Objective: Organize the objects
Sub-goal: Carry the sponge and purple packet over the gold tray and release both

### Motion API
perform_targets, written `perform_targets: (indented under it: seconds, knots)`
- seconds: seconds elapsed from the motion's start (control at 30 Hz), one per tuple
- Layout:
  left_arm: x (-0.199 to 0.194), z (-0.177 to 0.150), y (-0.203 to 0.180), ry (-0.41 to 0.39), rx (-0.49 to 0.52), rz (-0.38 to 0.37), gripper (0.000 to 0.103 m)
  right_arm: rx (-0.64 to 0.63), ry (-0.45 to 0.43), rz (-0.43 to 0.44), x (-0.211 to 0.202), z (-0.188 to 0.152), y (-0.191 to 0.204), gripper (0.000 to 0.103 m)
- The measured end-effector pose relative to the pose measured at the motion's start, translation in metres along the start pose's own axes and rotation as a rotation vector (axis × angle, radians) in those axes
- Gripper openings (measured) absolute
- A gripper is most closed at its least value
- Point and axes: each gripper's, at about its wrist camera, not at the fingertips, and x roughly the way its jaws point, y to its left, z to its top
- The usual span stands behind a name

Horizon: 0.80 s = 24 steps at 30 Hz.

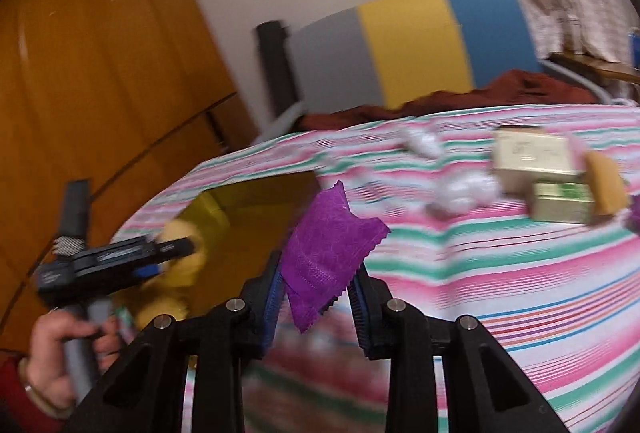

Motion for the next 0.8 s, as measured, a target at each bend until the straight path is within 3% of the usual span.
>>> perform_targets:
  seconds: [0.2,0.3,0.37,0.53,0.63,0.8]
  knots:
    - [0.003,0.009,0.017,0.022,-0.016,0.041,0.068,-0.104,0.087,0.103,0.023,-0.008,0.057,0.031]
    - [0.003,0.012,0.022,0.025,-0.017,0.065,0.08,-0.142,0.122,0.114,0.035,-0.014,0.074,0.031]
    - [-0.001,0.015,0.028,0.017,-0.07,0.052,0.094,-0.159,0.145,0.125,0.045,-0.015,0.08,0.031]
    - [-0.012,0.022,0.044,0.042,-0.22,-0.003,0.099,-0.176,0.2,0.134,0.065,-0.02,0.092,0.031]
    - [-0.031,0.027,0.047,-0.003,-0.277,-0.036,0.103,-0.172,0.227,0.142,0.073,-0.025,0.095,0.031]
    - [-0.06,0.034,0.046,-0.094,-0.3,0.008,0.103,-0.135,0.277,0.145,0.089,-0.028,0.093,0.031]
